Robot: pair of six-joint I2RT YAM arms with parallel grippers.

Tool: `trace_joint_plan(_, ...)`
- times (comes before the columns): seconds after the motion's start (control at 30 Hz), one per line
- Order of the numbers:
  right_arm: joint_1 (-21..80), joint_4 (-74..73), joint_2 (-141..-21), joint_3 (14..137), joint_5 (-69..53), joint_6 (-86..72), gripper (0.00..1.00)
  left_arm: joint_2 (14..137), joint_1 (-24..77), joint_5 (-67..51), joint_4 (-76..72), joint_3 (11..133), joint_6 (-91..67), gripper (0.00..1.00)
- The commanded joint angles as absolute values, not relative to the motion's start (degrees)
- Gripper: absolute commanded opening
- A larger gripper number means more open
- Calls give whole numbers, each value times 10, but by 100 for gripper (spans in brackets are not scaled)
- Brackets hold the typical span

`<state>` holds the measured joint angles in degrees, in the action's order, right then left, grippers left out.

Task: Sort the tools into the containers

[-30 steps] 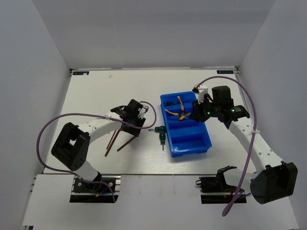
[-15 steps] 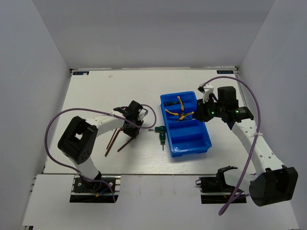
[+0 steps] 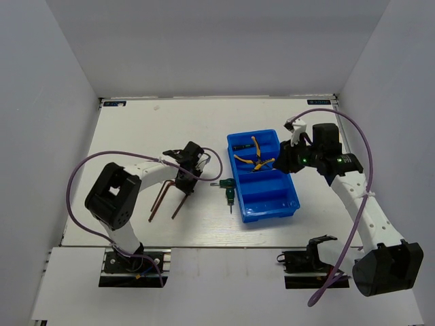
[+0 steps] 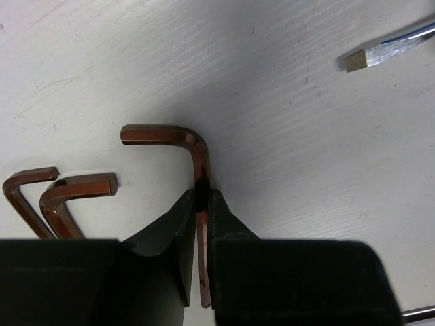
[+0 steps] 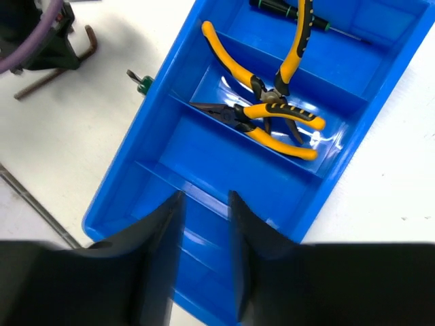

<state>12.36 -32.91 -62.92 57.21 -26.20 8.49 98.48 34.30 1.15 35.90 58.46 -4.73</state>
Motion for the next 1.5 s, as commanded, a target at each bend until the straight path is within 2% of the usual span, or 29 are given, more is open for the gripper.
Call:
trace_joint_plan(0.0, 119, -316, -616, 569, -291, 83, 53, 1011, 349, 20, 370, 572, -47, 0)
trace_joint_plan(0.03, 117, -321, -617, 568, -297, 88, 62, 999, 349, 27, 370, 572, -54, 0)
trace_joint_plan(0.1, 115, -323, -615, 568, -307, 92, 72, 957, 349, 27, 375, 594, -54, 0)
trace_joint_plan(0.17, 115, -323, -614, 566, -313, 95, 70, 929, 355, 13, 382, 625, -59, 0)
trace_joint_plan(0.2, 114, -320, -615, 567, -317, 96, 59, 916, 360, 13, 382, 636, -59, 0)
trace_joint_plan(0.3, 114, -320, -615, 564, -316, 95, 39, 876, 371, -13, 390, 690, -54, 0)
trace_joint_plan(0.33, 114, -317, -613, 562, -312, 96, 23, 868, 371, -32, 376, 700, -48, 0)
trace_joint_plan(0.4, 113, -311, -609, 559, -299, 94, 3, 854, 383, -57, 360, 728, -43, 0)
trace_joint_plan(0.43, 113, -307, -601, 555, -288, 95, 0, 847, 383, -88, 351, 736, -43, 0)
trace_joint_plan(0.6, 110, -291, -584, 548, -254, 94, 0, 856, 416, -201, 238, 772, -45, 0)
trace_joint_plan(0.7, 111, -267, -571, 541, -135, 67, 0, 880, 441, -215, 147, 777, -63, 0)
trace_joint_plan(0.73, 106, -251, -568, 530, -56, 64, 0, 887, 453, -215, 125, 777, -69, 0)
trace_joint_plan(0.83, 97, -222, -546, 518, -13, 57, 0, 924, 468, -205, 65, 785, -75, 0)
trace_joint_plan(1.03, 85, -218, -545, 511, -22, 53, 0, 1024, 500, -192, 33, 833, -81, 0)
trace_joint_plan(1.27, 76, -215, -540, 507, -42, 53, 0, 1094, 524, -86, 41, 880, -32, 0)
trace_joint_plan(1.47, 75, -215, -537, 506, -52, 53, 0, 1121, 529, -55, 62, 867, -9, 0)
